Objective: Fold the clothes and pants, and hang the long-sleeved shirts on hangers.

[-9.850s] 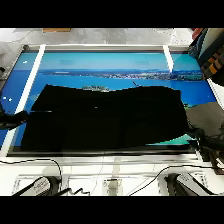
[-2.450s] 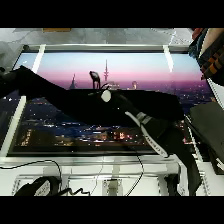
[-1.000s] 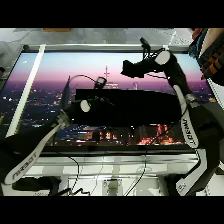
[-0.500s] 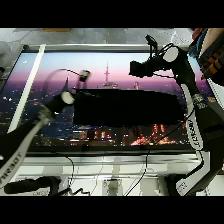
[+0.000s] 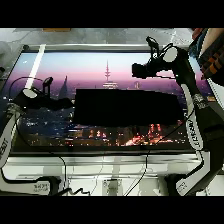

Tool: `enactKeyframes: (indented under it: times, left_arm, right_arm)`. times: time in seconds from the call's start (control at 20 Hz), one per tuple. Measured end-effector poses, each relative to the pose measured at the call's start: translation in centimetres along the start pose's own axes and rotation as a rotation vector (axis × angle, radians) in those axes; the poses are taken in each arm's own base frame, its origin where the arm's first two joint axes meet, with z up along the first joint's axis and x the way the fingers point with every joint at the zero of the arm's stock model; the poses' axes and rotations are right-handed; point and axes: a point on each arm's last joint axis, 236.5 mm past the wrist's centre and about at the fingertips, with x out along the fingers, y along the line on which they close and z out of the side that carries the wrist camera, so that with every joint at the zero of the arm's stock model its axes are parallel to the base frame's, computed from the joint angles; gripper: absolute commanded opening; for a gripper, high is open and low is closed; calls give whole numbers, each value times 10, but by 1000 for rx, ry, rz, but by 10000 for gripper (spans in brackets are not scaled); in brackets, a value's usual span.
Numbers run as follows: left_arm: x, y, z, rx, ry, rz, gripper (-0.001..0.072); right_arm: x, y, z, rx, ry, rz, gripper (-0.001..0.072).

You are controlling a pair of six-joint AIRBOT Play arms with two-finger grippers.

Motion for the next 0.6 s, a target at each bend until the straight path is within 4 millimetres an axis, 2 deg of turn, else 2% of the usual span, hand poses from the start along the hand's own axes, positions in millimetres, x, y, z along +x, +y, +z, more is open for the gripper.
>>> enactKeyframes:
  times: [0.2,0.35,0.55,0.6]
  left_arm:
    - [33,-2,-10,-67,34,-123,640]
    - [51,-8,-5,-91,7,-167,513]
    - [67,-14,-4,-62,-3,-156,59]
    - [70,-17,-5,-48,1,-157,10]
  right_arm:
    - [0,4,2,4,-7,15,19]
    - [0,13,2,17,-10,53,19]
    - [0,20,3,26,-11,81,19]
    - [-1,21,3,28,-12,85,19]
